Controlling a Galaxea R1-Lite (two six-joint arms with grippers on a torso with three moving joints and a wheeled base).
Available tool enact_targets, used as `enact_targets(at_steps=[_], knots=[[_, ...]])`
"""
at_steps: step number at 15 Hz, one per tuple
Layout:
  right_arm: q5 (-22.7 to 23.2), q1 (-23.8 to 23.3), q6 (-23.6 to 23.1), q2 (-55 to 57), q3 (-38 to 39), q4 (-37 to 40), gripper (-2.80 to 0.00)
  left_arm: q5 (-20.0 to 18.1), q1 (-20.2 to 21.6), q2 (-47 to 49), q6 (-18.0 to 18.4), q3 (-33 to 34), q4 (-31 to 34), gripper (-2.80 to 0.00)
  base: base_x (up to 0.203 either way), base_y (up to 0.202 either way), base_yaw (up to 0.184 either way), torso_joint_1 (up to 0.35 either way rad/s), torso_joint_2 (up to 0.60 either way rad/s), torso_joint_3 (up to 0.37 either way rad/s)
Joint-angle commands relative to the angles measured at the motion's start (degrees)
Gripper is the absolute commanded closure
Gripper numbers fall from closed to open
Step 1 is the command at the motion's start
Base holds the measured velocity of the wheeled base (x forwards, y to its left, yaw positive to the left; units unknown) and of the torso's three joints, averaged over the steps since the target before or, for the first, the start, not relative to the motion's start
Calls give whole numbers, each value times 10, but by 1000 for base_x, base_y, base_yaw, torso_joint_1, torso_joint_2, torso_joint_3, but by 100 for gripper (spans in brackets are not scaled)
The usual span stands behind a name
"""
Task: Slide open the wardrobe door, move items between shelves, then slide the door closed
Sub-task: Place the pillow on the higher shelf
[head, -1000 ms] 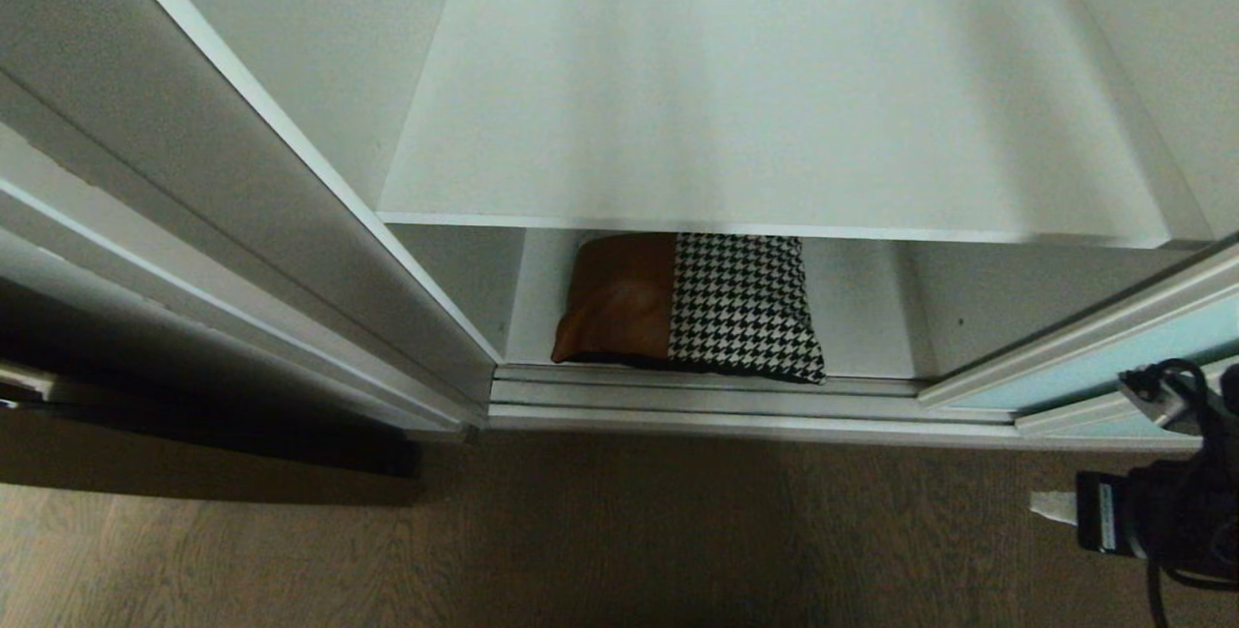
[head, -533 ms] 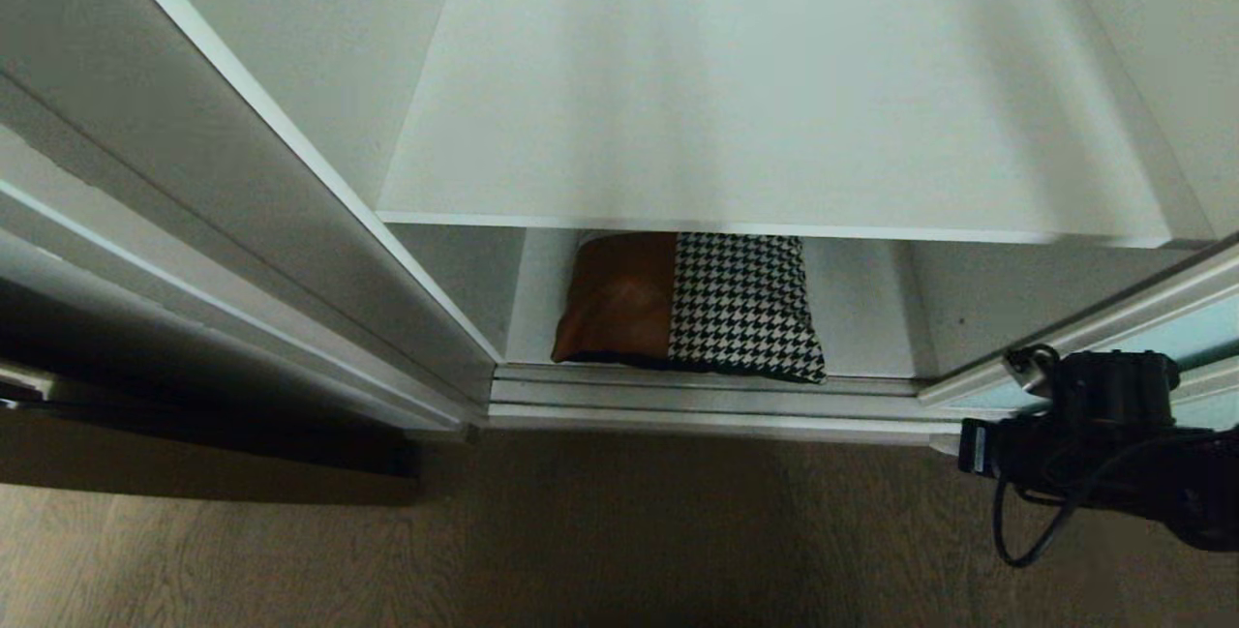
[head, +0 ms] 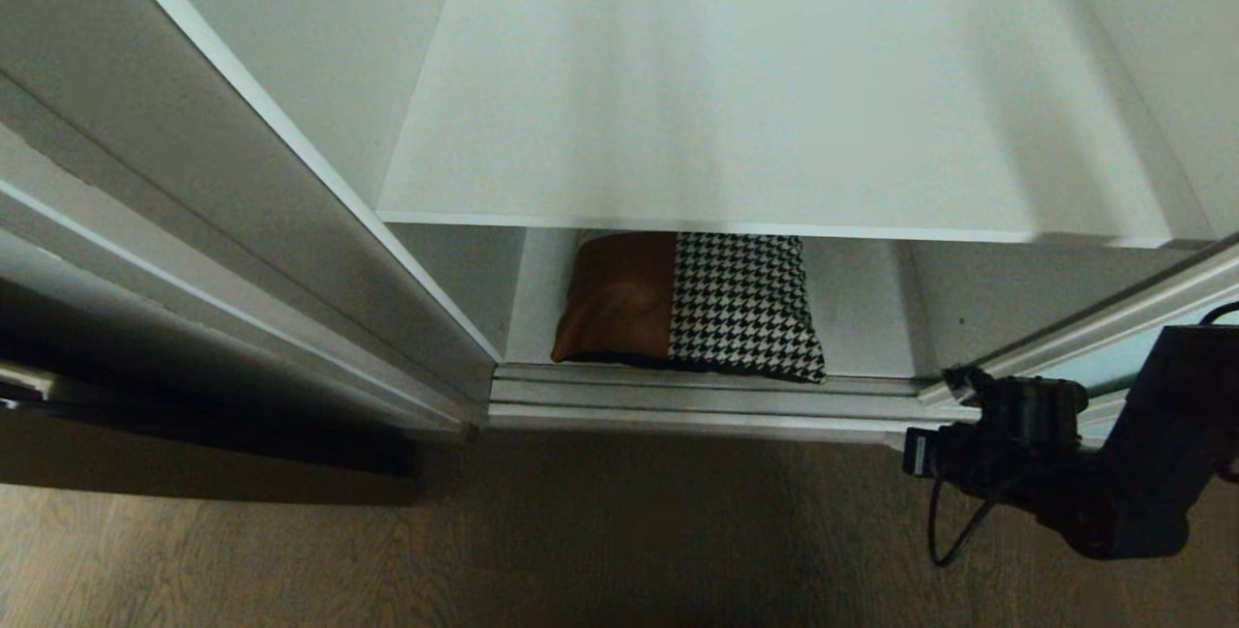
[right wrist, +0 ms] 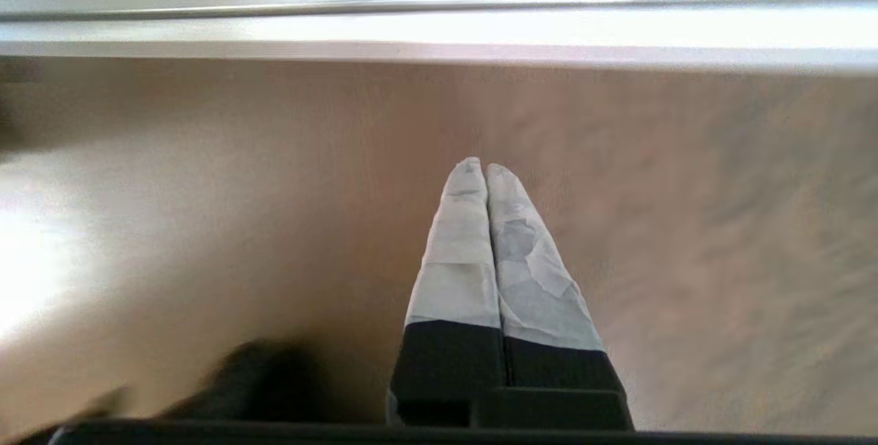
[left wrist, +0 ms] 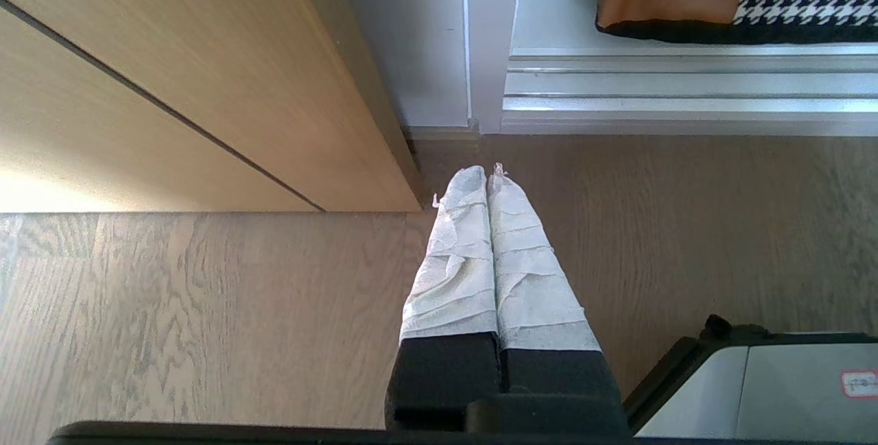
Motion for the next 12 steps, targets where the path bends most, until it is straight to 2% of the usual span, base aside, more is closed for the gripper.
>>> enact_targets(at_steps=[1, 5, 7, 9, 10, 12], knots=[[-20, 16, -19, 39, -6, -47, 0, 0, 0, 0, 0, 1, 0, 0, 0, 0, 0, 0, 0, 0], [-16, 27, -5, 38, -56, -9, 0, 0, 0, 0, 0, 1, 0, 0, 0, 0, 0, 0, 0, 0], [-15, 54, 24, 24, -76, 7, 0, 0, 0, 0, 0, 1, 0, 0, 0, 0, 0, 0, 0, 0], [-11, 61, 41, 26, -94, 7, 0, 0, 0, 0, 0, 1, 0, 0, 0, 0, 0, 0, 0, 0], [-1, 61, 42, 28, -98, 9, -280, 0, 0, 0, 0, 1, 0, 0, 0, 0, 0, 0, 0, 0], [18, 64, 40, 33, -95, -2, -280, 0, 0, 0, 0, 1, 0, 0, 0, 0, 0, 0, 0, 0]])
